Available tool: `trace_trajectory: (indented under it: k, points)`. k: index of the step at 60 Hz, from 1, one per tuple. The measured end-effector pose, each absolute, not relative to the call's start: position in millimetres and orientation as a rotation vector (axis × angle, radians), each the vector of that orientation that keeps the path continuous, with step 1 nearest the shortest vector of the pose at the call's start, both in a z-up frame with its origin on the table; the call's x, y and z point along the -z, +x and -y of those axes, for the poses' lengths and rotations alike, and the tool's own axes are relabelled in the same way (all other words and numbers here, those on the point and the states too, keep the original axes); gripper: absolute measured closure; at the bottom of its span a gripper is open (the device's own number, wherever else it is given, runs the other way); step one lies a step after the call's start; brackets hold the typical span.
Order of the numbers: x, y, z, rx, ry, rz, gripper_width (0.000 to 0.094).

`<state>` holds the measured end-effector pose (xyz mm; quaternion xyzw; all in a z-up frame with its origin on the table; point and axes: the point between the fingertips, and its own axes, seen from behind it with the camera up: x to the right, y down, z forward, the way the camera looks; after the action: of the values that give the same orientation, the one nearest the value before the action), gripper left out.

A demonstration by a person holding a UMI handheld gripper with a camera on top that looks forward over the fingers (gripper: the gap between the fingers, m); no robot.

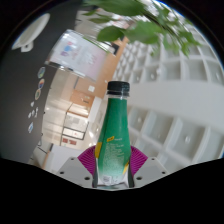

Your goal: Pour water

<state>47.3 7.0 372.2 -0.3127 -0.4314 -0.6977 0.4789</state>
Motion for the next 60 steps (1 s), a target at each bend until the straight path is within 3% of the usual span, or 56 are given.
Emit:
trace_trajectory:
  k: [11, 18, 24, 30, 34, 41, 45, 56, 60]
  points:
    - [-275, -61, -30, 1.766, -0.36, 1.518, 0.0523]
    - [-230, -81, -31, 1.76, -0.299, 1.644, 0.0525]
    - [-222, -87, -28, 1.735, -0.275, 1.657, 0.0522]
    - [-253, -95, -18, 1.685, -0.302, 1.543, 0.0523]
    - [-292, -94, -11, 1.591, -0.408, 1.397, 0.0527]
    - [-370, -55, 16, 1.329, -0.755, 1.01, 0.0523]
    - [-388, -31, 6, 1.058, -0.996, 0.793, 0.0525]
    - [-373, 15, 14, 0.315, -1.384, 0.255, 0.0526]
    - [-325, 24, 13, 0.189, -1.49, 0.148, 0.0527]
